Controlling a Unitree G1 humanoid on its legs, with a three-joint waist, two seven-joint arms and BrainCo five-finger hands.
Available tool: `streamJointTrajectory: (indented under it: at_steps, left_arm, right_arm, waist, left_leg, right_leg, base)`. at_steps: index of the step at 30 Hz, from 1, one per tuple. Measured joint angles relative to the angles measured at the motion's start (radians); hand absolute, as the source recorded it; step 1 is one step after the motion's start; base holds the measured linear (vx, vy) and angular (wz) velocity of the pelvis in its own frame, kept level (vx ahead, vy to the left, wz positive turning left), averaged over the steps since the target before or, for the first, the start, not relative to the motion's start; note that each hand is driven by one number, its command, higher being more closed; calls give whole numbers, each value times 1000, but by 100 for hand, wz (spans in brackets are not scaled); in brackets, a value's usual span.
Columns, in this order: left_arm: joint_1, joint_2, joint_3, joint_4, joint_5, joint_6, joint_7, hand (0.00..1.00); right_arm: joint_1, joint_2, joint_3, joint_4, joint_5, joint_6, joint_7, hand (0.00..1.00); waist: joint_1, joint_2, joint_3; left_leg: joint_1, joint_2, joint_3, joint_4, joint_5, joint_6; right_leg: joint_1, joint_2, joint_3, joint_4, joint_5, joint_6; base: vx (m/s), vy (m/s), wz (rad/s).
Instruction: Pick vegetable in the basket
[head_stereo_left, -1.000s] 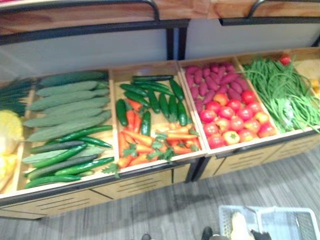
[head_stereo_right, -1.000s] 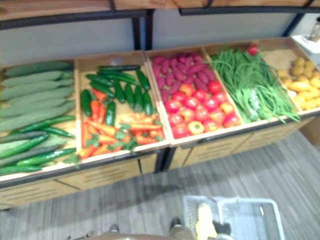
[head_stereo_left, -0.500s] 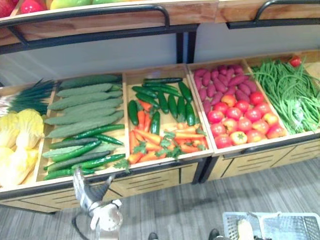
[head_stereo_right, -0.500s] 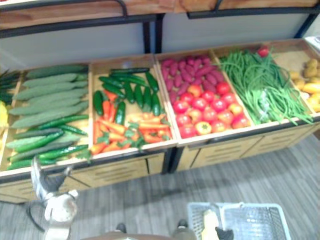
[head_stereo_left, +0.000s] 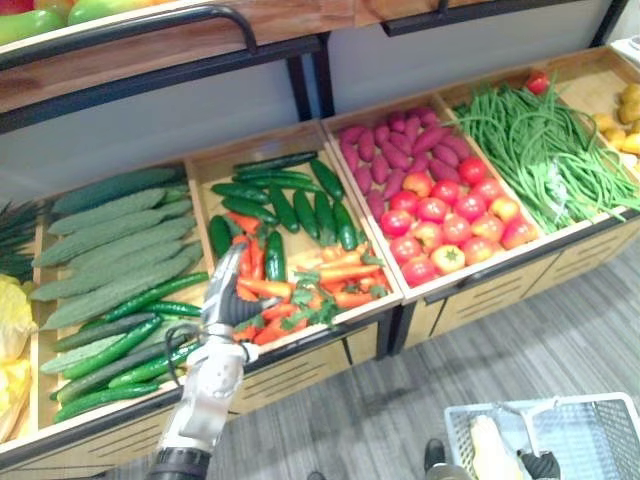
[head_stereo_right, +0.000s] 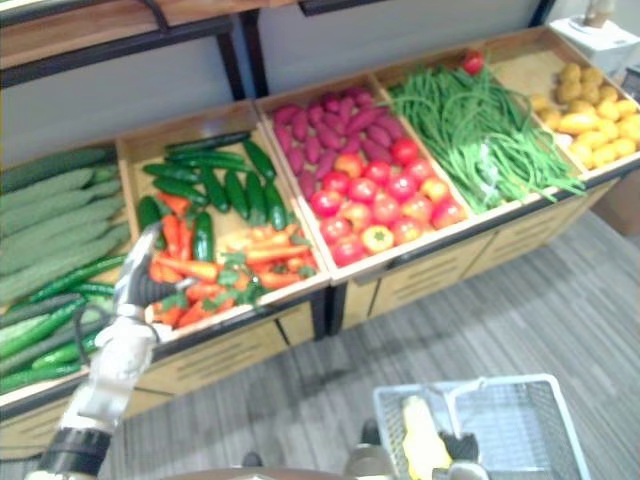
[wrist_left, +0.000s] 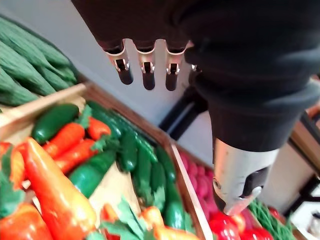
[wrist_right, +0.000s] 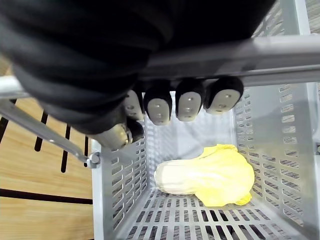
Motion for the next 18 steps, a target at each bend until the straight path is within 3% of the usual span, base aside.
streamJointTrajectory:
  at_steps: [3, 8, 14, 18]
  left_arm:
    - [-78, 0, -2, 113, 21, 36, -60, 0]
    - [-138, 17, -29, 221, 27, 51, -84, 0]
    - [-235, 28, -37, 287, 27, 61, -131, 0]
    - [-281, 30, -36, 346, 28, 95, -131, 0]
  right_arm:
    - [-3, -6, -2, -39, -2, 10, 8, 100]
    - [-7, -13, -8, -82, -2, 15, 14, 100]
    - [-13, -11, -8, -116, -2, 17, 16, 100]
    - [-22, -9, -7, -141, -2, 17, 16, 100]
  waist:
    - [-3, 13, 9]
    - [-25, 23, 20]
    - [-26, 24, 42]
    - [-35, 26, 54]
  left_leg:
    - [-3, 0, 25, 0, -1, 0]
    - [-3, 8, 53, 0, -6, -5]
    - [-10, 20, 86, 0, -9, -10]
    - [-21, 28, 99, 0, -10, -11]
  right_leg:
    - [-19, 4, 25, -1, 10, -2]
    - [-39, 15, 49, 0, 13, -5]
    - [-68, 30, 78, 5, 14, -7]
    - [-88, 35, 88, 7, 18, -11]
  base:
    - [-46, -14, -27]
    - [-37, -25, -17]
    - [-9, -29, -16]
    - [26, -24, -11]
